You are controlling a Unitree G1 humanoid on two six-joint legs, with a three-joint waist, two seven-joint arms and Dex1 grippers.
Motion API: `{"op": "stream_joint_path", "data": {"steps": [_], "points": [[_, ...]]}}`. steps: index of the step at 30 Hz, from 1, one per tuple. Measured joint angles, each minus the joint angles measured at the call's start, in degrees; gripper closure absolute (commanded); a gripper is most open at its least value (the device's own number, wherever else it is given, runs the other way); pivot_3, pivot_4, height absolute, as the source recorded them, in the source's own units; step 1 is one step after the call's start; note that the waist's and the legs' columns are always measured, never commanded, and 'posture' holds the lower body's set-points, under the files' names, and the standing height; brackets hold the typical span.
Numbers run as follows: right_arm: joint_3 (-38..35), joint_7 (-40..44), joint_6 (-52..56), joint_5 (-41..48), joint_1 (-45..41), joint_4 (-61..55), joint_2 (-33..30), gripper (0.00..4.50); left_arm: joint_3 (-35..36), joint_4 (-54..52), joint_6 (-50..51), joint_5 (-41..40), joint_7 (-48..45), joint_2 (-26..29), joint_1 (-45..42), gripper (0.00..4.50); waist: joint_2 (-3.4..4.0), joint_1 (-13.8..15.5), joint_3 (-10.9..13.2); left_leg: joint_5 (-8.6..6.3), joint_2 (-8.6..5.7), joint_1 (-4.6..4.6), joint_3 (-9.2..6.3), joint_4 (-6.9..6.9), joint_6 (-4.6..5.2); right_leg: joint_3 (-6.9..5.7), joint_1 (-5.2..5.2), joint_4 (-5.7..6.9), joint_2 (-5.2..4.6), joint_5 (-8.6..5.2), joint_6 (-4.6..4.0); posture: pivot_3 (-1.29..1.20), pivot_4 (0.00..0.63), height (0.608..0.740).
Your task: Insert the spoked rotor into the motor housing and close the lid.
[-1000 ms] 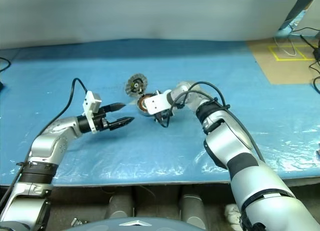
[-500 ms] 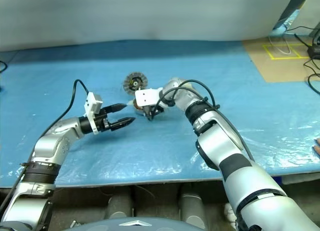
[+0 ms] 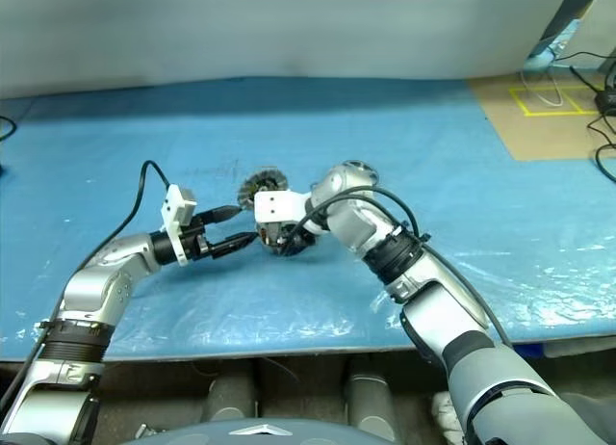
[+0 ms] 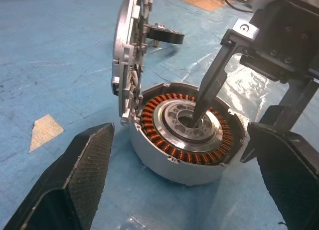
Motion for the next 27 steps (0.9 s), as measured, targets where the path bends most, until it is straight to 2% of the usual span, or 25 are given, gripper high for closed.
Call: {"op": "stream_joint_path", "data": {"steps": [4, 11, 20, 25, 27], "points": [[0.47, -2.32, 6.48, 0.0, -1.94, 2.9, 3.24, 1.93, 0.0, -0.36, 0.01, 0.0, 0.52, 0.0, 0.39, 0.0, -0.01, -0.2, -0.01, 0.0, -0.02, 0.3, 0.03, -0.26, -0.01, 0.03, 0.12, -0.02, 0.0, -0.05, -0.07, 0.0, 0.15, 0.74], [-0.25, -9.71, 11.15, 0.62, -6.21, 12.04, 9.21, 1.93, -0.02, -1.01, 0.01, 0.0, 0.83, -0.05, 0.72, 0.0, 0.0, -0.44, -0.02, -0.02, -0.07, 1.02, 0.1, -0.61, -0.02, 0.14, 0.53, -0.01, 0.01, -0.11, -0.12, 0.0, 0.15, 0.74], [-2.16, -10.95, 19.19, 4.65, -9.16, 14.97, 11.34, 1.93, -0.02, -1.0, -0.01, 0.0, 0.87, -0.16, 0.78, 0.0, 0.01, -0.33, -0.02, -0.02, -0.09, 1.06, 0.11, -0.83, -0.03, 0.11, 0.5, -0.07, 0.01, -0.15, -0.19, 0.0, 0.15, 0.74], [-1.53, -10.04, 21.87, 7.39, -8.02, 10.37, 9.33, 1.93, -0.01, -0.26, -0.03, 0.0, 0.72, -0.21, -0.09, 0.0, 0.01, -0.22, -0.02, 0.0, -0.08, 0.88, 0.13, -0.85, -0.06, 0.09, 0.5, -0.48, 0.04, -0.19, -0.13, 0.0, 0.15, 0.74], [-1.49, -10.09, 21.95, 8.3, -7.63, 9.2, 8.82, 1.54, -0.01, 0.09, -0.11, 0.0, 0.62, -0.21, -0.55, 0.0, 0.0, -0.38, -0.02, 0.0, -0.07, 0.83, 0.13, -0.92, -0.08, 0.1, 0.52, -0.74, 0.11, -0.17, -0.11, 0.0, 0.15, 0.74]]}}
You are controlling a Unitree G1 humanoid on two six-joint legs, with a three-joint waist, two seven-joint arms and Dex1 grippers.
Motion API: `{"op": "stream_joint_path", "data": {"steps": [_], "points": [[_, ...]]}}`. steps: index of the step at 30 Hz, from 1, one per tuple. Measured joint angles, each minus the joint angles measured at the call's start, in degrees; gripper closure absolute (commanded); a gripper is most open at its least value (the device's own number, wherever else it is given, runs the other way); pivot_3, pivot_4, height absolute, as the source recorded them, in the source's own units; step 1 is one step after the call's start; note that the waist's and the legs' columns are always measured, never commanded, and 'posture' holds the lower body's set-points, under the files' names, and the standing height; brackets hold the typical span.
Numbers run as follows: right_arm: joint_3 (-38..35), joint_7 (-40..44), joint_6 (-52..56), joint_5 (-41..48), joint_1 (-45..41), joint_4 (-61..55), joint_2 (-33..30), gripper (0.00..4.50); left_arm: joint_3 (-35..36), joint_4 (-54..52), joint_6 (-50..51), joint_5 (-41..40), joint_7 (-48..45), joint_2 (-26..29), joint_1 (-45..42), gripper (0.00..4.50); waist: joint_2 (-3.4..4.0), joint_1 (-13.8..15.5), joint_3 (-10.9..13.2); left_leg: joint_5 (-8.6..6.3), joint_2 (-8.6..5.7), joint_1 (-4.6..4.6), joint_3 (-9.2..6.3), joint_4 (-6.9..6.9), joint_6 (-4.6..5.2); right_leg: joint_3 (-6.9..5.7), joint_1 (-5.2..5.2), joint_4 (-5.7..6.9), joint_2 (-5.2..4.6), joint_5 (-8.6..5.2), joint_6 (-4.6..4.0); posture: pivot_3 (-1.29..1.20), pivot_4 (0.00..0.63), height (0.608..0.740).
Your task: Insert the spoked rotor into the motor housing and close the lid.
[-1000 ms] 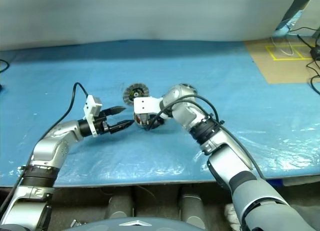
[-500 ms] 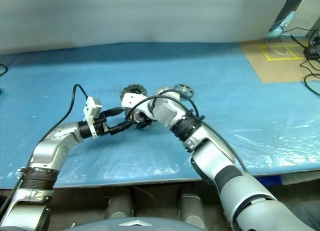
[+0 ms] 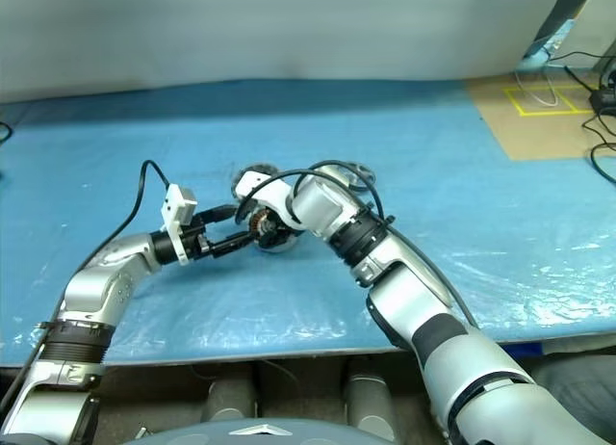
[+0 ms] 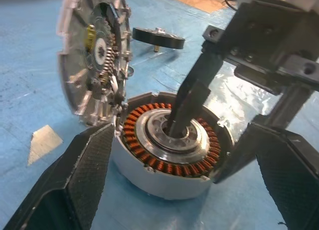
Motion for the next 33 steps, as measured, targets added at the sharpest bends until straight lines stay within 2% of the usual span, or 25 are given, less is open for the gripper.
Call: {"op": "stream_joint_path", "data": {"steps": [2, 9, 15, 19, 25, 29, 33], "points": [[0.13, -0.01, -1.18, 0.97, 0.05, -0.39, -0.57, 1.08, -0.01, 0.1, 0.0, 0.0, -0.23, -0.01, -0.19, 0.0, 0.0, -0.07, -0.01, -0.03, 0.02, -0.02, 0.0, -0.08, -0.06, -0.01, 0.0, -0.14, 0.04, 0.01, 0.01, 0.0, 0.15, 0.74], [0.22, -2.73, -4.11, 2.66, -0.46, 0.26, -1.61, 1.08, -0.08, 0.57, 0.0, 0.0, -1.15, -0.01, -0.55, 0.0, 0.01, 0.29, 0.0, -0.05, 0.03, -0.26, -0.01, -0.19, -0.1, -0.15, -0.09, -0.24, 0.03, 0.01, 0.02, 0.0, 0.15, 0.74], [0.15, -3.23, -1.0, 5.34, -0.82, -3.0, -3.31, 1.08, -0.27, 2.03, 0.03, 0.08, -1.62, -0.03, -2.43, 0.0, 0.01, 0.53, 0.01, -0.04, 0.04, -0.59, -0.08, -0.12, -0.11, -0.24, -0.27, -0.24, 0.02, 0.14, 0.23, 0.0, 0.15, 0.74], [2.07, -2.48, -0.55, 6.65, -0.72, -8.02, -5.48, 1.08, -0.62, 2.44, 0.19, 0.33, -1.6, -0.51, -3.73, 0.0, 0.01, 0.62, 0.01, -0.04, 0.05, -0.62, -0.11, -0.13, -0.11, -0.28, -0.28, -0.23, 0.03, 0.15, 0.25, 0.0, 0.15, 0.74], [5.1, -2.23, -2.33, 7.7, -0.79, -9.01, -6.74, 1.08, -1.75, 2.4, 0.74, 0.46, -1.61, -1.01, -4.61, 0.0, 0.01, 0.49, 0.01, -0.04, 0.06, -0.62, -0.12, -0.07, -0.12, -0.27, -0.28, -0.18, 0.03, 0.15, 0.25, 0.0, 0.15, 0.74], [4.25, -0.95, -6.55, 8.98, -1.28, -11.6, -11.53, 1.08, -1.69, 1.53, 1.62, 0.29, -1.59, -0.81, -4.41, 0.0, 0.0, 0.76, 0.02, -0.04, 0.05, -0.69, -0.12, 0.01, -0.11, -0.27, -0.28, -0.18, 0.01, 0.16, 0.26, 0.0, 0.15, 0.74], [-4.09, 0.83, -14.27, 13.18, 5.35, -21.67, -21.09, 1.08, -1.19, -0.27, 2.09, -0.27, -1.39, -0.26, -3.44, 0.0, -0.04, 2.01, 0.0, -0.04, 0.05, -0.7, -0.12, 0.02, -0.11, -0.28, -0.25, -0.21, 0.01, 0.17, 0.28, 0.0, 0.15, 0.74]]}}
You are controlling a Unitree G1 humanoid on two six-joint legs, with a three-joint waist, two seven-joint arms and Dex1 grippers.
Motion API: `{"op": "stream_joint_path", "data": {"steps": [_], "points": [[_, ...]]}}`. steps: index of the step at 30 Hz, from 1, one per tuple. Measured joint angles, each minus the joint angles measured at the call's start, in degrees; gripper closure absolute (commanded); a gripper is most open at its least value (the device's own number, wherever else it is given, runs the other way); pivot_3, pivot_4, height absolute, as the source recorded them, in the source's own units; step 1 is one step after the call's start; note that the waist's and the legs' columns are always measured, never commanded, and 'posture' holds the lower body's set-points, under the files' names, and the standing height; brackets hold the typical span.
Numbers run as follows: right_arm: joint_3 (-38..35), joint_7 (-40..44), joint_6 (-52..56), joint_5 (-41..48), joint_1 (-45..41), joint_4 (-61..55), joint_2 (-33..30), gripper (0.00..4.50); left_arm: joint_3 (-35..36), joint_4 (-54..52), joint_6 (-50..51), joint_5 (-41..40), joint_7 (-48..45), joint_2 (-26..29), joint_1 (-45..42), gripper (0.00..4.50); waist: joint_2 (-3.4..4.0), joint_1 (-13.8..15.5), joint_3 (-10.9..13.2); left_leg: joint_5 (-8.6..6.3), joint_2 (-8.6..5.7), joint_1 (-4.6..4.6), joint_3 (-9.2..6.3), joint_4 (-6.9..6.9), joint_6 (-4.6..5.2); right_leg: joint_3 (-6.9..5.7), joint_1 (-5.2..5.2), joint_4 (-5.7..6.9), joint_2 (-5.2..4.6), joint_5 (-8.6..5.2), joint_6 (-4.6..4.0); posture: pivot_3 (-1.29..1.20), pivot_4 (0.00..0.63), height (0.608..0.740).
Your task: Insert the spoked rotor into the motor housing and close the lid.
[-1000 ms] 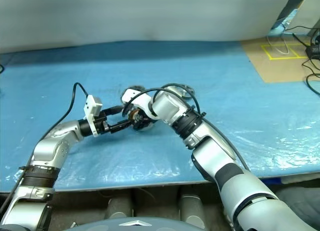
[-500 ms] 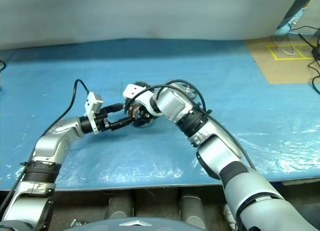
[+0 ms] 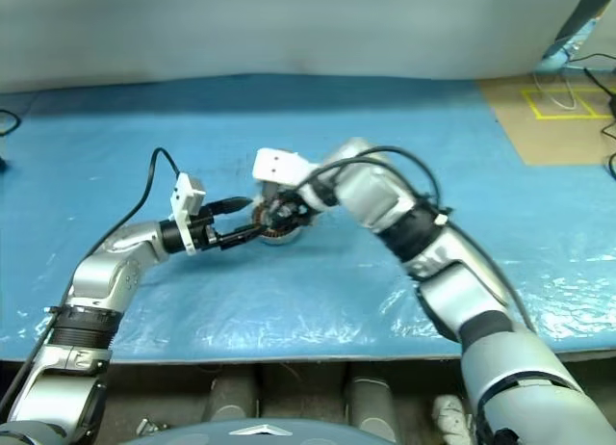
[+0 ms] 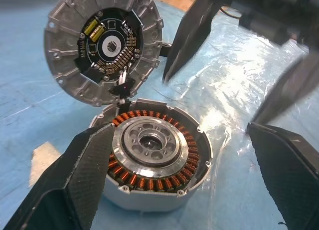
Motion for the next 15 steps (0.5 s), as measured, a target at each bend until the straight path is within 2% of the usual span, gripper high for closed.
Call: {"op": "stream_joint_path", "data": {"steps": [4, 8, 10, 15], "points": [[-9.04, 1.58, -3.07, 6.18, 13.69, -7.78, -8.16, 1.08, 1.16, -1.03, 0.35, -0.27, 0.34, 0.54, 1.53, 0.0, 0.01, 0.51, 0.01, 0.0, 0.0, -0.03, 0.01, 0.06, 0.01, 0.02, -0.02, 0.02, 0.0, 0.01, 0.02, 0.0, 0.15, 0.74], [-17.64, -1.61, -5.49, 8.63, 25.72, -13.59, -13.18, 1.08, 1.45, -2.08, 1.16, -1.41, -0.06, 1.03, 1.8, 0.0, 0.01, 0.43, 0.01, -0.01, 0.03, 0.1, 0.01, 0.12, 0.01, 0.09, 0.0, 0.1, 0.02, -0.05, -0.08, 0.0, 0.15, 0.74], [-20.01, -6.91, -7.05, 8.27, 29.38, -13.6, -11.24, 1.08, 1.91, -2.01, 1.93, -2.25, -0.51, 1.4, 1.52, 0.0, 0.01, -0.22, 0.01, -0.01, 0.02, 0.13, 0.02, 0.19, 0.01, 0.19, 0.01, 0.1, 0.04, -0.11, -0.19, 0.0, 0.15, 0.74], [-25.25, -23.48, -10.35, 7.73, 30.09, -7.72, 1.22, 1.08, 1.58, -0.97, 2.16, -2.57, -1.08, 0.2, -2.71, 0.0, 0.05, -0.54, 0.0, 0.0, -0.04, 0.16, 0.03, 0.42, 0.02, 0.26, 0.02, 0.24, -0.02, -0.02, -0.19, 0.0, 0.15, 0.74]]}}
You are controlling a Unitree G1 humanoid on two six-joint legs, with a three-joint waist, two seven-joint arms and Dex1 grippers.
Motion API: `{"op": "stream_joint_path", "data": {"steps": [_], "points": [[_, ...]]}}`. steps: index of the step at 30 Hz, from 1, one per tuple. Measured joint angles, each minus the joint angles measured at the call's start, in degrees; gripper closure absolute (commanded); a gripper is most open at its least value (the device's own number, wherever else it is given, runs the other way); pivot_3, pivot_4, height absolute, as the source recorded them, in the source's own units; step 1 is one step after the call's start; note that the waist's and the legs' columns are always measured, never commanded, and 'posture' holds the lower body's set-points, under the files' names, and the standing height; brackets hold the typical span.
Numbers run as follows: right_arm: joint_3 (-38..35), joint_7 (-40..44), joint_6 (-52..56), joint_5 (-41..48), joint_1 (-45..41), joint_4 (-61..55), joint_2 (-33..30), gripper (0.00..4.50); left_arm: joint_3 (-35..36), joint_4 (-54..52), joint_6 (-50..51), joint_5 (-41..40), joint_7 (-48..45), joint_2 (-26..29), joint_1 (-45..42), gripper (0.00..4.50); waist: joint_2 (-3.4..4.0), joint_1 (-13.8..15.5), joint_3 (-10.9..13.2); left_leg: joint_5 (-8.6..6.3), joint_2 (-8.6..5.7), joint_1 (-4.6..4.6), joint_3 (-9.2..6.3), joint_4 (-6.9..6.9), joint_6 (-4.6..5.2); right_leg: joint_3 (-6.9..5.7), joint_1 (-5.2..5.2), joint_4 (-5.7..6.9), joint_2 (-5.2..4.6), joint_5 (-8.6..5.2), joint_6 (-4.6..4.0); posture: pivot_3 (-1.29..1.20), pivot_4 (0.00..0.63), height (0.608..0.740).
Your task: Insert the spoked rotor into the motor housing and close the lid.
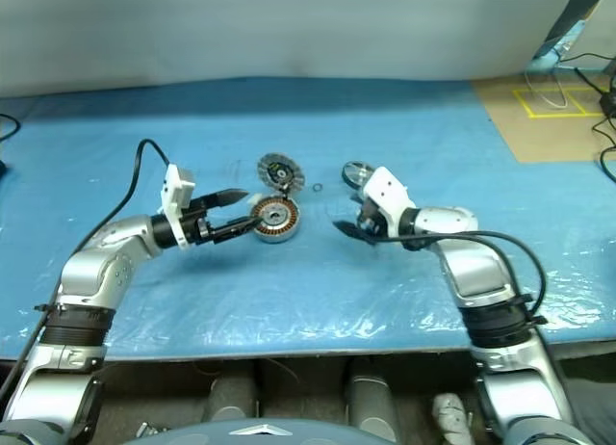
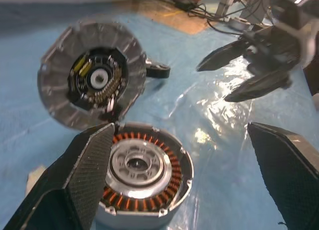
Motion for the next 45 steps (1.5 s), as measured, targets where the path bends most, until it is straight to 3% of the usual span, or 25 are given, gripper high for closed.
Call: {"op": "stream_joint_path", "data": {"steps": [4, 10, 26, 35, 38, 44, 45], "points": [[-1.18, -7.36, -4.29, 0.27, 0.0, 5.85, 6.5, 1.08, -1.67, 3.35, -1.79, 1.5, -1.0, -0.82, -2.35, 0.0, 0.01, 0.2, -0.01, 0.01, -0.02, -0.14, 0.0, 0.01, 0.01, -0.05, 0.01, -0.16, -0.03, 0.01, 0.02, 0.0, 0.15, 0.74], [3.5, -11.68, -11.35, -2.88, -3.47, 18.05, 11.62, 1.08, -4.64, 4.19, -3.9, 3.94, -4.35, -0.42, -3.94, 0.0, 0.02, -0.01, 0.0, 0.01, 0.0, -0.2, -0.02, -0.19, 0.0, -0.16, -0.06, -0.19, -0.02, 0.13, 0.21, 0.0, 0.15, 0.74], [1.86, -18.08, -30.69, -5.8, -22.07, 57.26, 16.79, 1.08, -5.5, 7.88, -10.38, 9.06, -6.88, 1.29, -1.0, 0.0, 0.03, -0.09, 0.0, 0.01, 0.02, -0.25, -0.01, -0.17, 0.0, -0.22, -0.05, -0.16, -0.04, 0.08, 0.13, 0.0, 0.15, 0.74], [1.69, -17.71, -34.94, -6.44, -23.36, 62.1, 16.85, 1.08, -5.48, 7.87, -10.61, 9.13, -6.72, 0.84, -0.43, 0.0, 0.03, 0.07, 0.0, 0.01, 0.04, -0.24, -0.01, -0.05, 0.0, -0.21, -0.05, -0.07, -0.04, 0.01, 0.02, 0.0, 0.15, 0.74], [1.67, -17.82, -35.65, -6.61, -23.36, 62.57, 16.91, 1.69, -5.48, 7.88, -10.62, 9.14, -6.67, 0.82, -0.51, 0.0, 0.03, 0.07, 0.0, 0.01, 0.04, -0.24, -0.01, -0.05, 0.01, -0.21, -0.05, -0.07, -0.04, 0.01, 0.01, 0.0, 0.15, 0.74], [1.18, -18.5, -35.82, -6.78, -23.36, 62.87, 17.01, 3.82, -5.49, 7.88, -10.62, 9.21, -6.56, 0.52, -1.07, 0.0, 0.03, 0.08, 0.0, 0.01, 0.04, -0.22, -0.01, -0.05, 0.01, -0.2, -0.05, -0.07, -0.04, 0.01, 0.01, 0.0, 0.15, 0.74], [1.18, -18.55, -35.82, -6.85, -23.36, 62.88, 17.01, 3.95, -5.49, 7.89, -10.62, 9.22, -6.54, 0.48, -1.16, 0.0, 0.03, 0.08, 0.0, 0.01, 0.04, -0.22, -0.01, -0.05, 0.0, -0.2, -0.05, -0.07, -0.04, 0.01, 0.01, 0.0, 0.15, 0.74]]}}
